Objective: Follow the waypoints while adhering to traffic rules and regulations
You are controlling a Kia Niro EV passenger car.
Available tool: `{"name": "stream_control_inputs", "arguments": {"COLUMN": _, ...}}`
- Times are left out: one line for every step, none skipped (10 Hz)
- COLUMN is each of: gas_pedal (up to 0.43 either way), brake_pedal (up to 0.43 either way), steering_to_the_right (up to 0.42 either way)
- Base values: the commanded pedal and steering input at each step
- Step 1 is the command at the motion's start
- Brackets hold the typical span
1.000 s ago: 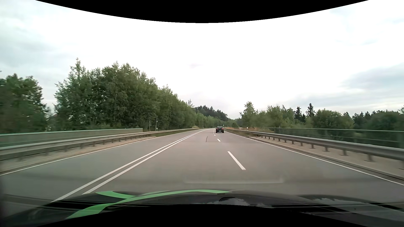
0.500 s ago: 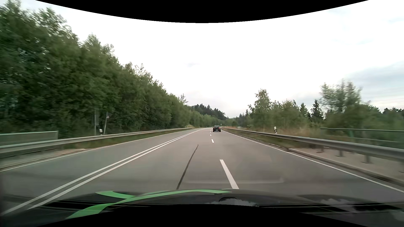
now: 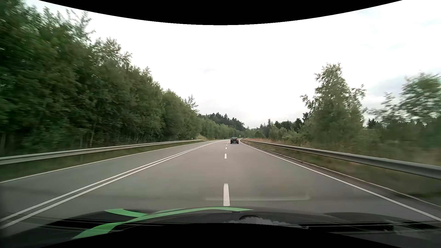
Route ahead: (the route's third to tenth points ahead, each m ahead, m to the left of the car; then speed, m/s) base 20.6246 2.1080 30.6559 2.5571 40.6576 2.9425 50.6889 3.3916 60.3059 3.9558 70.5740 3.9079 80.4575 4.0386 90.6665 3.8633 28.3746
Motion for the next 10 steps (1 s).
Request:
{"name": "stream_control_inputs", "arguments": {"gas_pedal": 0.358, "brake_pedal": 0.0, "steering_to_the_right": 0.0}}
{"name": "stream_control_inputs", "arguments": {"gas_pedal": 0.358, "brake_pedal": 0.0, "steering_to_the_right": 0.0}}
{"name": "stream_control_inputs", "arguments": {"gas_pedal": 0.37, "brake_pedal": 0.0, "steering_to_the_right": 0.0}}
{"name": "stream_control_inputs", "arguments": {"gas_pedal": 0.39, "brake_pedal": 0.0, "steering_to_the_right": 0.0}}
{"name": "stream_control_inputs", "arguments": {"gas_pedal": 0.409, "brake_pedal": 0.0, "steering_to_the_right": 0.0}}
{"name": "stream_control_inputs", "arguments": {"gas_pedal": 0.421, "brake_pedal": 0.0, "steering_to_the_right": 0.0}}
{"name": "stream_control_inputs", "arguments": {"gas_pedal": 0.441, "brake_pedal": 0.0, "steering_to_the_right": 0.0}}
{"name": "stream_control_inputs", "arguments": {"gas_pedal": 0.461, "brake_pedal": 0.0, "steering_to_the_right": -0.001}}
{"name": "stream_control_inputs", "arguments": {"gas_pedal": 0.48, "brake_pedal": 0.0, "steering_to_the_right": 0.0}}
{"name": "stream_control_inputs", "arguments": {"gas_pedal": 0.5, "brake_pedal": 0.0, "steering_to_the_right": -0.001}}
